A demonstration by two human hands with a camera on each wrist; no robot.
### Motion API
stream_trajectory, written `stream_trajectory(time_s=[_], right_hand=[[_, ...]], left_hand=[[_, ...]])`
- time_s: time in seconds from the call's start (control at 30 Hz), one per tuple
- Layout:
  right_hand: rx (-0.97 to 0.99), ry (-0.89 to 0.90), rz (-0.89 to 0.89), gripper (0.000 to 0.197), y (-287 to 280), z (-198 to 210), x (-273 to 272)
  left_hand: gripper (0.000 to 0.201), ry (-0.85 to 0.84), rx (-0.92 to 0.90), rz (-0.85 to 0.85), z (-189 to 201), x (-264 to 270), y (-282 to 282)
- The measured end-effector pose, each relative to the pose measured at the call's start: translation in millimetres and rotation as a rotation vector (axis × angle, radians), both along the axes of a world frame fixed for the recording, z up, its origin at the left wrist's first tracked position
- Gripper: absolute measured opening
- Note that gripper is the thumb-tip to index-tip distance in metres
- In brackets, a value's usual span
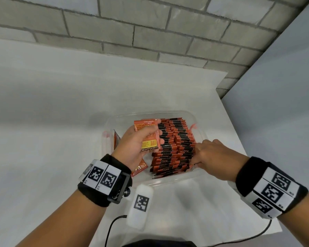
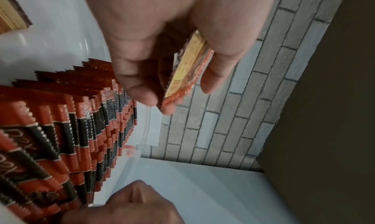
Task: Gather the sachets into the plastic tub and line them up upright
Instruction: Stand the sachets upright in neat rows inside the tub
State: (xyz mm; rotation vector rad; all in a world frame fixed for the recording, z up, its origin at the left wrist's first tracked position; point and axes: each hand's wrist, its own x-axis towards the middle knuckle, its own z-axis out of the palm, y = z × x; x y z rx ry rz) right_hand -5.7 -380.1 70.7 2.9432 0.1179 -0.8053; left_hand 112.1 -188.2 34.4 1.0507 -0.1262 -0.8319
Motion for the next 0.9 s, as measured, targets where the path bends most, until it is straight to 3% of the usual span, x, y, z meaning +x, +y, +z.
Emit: stream_trajectory(time_s=[0.2, 0.53, 0.6, 0.67, 0.8, 0.9], right_hand=[[0.002, -0.034, 0.029, 0.012, 6, 4, 8], [-0.056, 0.049, 0.050, 0.015, 14, 1, 21], [-0.052, 0.042, 0.038, 0.025, 11, -2, 21], [-0.020, 0.046, -0.013, 0.032, 8, -3, 19], [0.169, 0.054, -0.230, 0.008, 1, 8, 16], [0.313, -0.073, -0.302, 0.018, -1, 19, 15]], left_hand=[[0.024, 0.007, 0.018, -0.006, 1, -1, 0], [0.024, 0.006, 0.038, -0.016, 0, -1, -1], [0.025, 0.018, 0.032, -0.009, 0, 0, 0], [0.027, 0.050, 0.021, 0.002, -1, 1, 0], [0.028, 0.150, -0.013, 0.007, 0, 2, 0], [0.021, 0.121, 0.017, -0.044, 5, 1, -1]])
